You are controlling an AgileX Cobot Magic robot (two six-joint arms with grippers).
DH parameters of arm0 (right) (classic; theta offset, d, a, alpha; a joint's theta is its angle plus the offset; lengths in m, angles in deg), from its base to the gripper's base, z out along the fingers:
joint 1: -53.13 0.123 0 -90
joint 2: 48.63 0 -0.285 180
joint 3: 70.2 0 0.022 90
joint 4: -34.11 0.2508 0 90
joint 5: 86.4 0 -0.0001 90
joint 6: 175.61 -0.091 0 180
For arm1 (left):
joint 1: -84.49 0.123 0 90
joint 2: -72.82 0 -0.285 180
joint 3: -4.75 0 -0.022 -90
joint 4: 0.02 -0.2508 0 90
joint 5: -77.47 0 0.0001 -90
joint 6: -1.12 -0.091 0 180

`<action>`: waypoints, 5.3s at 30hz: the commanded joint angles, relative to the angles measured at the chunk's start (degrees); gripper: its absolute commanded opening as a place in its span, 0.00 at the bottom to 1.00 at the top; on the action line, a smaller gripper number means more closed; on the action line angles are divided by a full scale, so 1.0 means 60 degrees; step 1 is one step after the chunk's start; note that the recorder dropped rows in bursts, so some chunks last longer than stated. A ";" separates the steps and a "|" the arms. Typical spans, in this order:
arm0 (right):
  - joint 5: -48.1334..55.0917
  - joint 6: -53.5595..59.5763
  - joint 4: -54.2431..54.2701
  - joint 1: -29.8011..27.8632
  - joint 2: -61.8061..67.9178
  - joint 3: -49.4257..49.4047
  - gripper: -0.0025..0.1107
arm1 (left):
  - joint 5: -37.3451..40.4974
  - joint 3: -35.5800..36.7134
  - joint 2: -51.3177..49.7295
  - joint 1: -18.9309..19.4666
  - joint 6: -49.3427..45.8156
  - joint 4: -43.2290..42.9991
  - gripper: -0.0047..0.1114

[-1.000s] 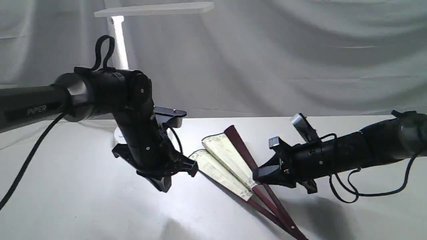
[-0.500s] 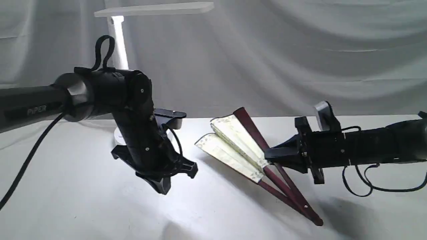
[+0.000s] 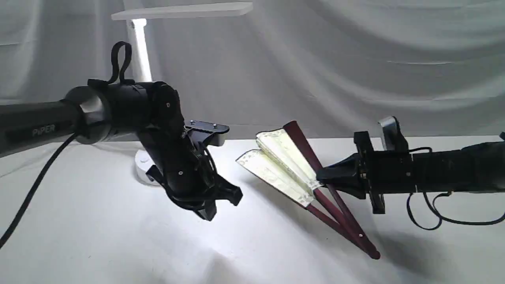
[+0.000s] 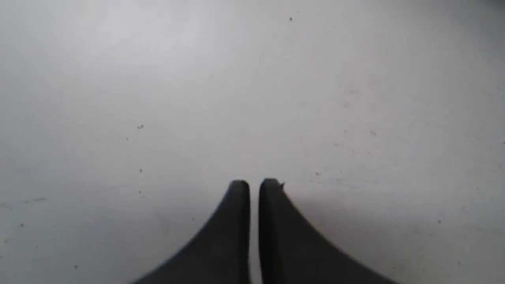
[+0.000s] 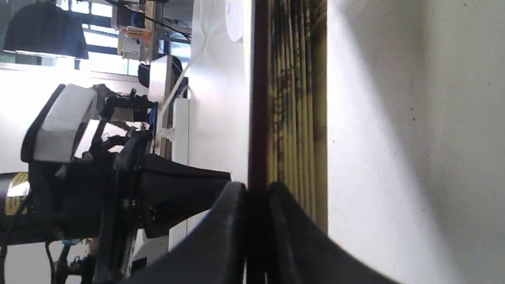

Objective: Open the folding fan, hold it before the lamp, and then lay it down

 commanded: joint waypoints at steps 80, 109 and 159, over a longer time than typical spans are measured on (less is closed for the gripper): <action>0.0234 0.0238 0.0262 0.0008 -0.0057 0.0050 0.02 | -1.9077 0.5230 -0.1410 0.0037 1.8351 -0.6391 0.51; 0.0234 0.0435 0.0047 0.0008 -0.0040 0.0004 0.02 | -1.8319 0.2709 -0.2863 -0.0276 1.9437 -0.6518 0.46; 0.0234 0.0485 0.1313 -0.0243 -0.0040 0.0004 0.02 | -2.1005 0.3804 -0.2844 -0.0255 2.0609 -0.6476 0.04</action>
